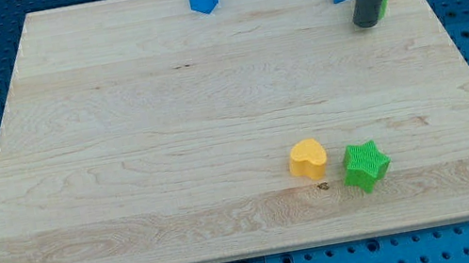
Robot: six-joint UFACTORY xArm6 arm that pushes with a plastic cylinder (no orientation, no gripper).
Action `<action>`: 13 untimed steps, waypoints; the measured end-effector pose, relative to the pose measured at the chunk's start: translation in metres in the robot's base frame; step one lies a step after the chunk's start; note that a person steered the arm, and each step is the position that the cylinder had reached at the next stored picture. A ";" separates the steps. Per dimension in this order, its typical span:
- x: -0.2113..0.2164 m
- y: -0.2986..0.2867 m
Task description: Slide yellow heart right and slightly up
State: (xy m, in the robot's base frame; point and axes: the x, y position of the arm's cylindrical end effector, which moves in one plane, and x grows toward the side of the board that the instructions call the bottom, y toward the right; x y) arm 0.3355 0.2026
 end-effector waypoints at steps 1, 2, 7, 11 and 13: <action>-0.004 0.005; -0.004 0.007; 0.199 -0.168; 0.202 -0.145; 0.210 -0.141</action>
State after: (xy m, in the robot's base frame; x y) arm 0.5460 0.0615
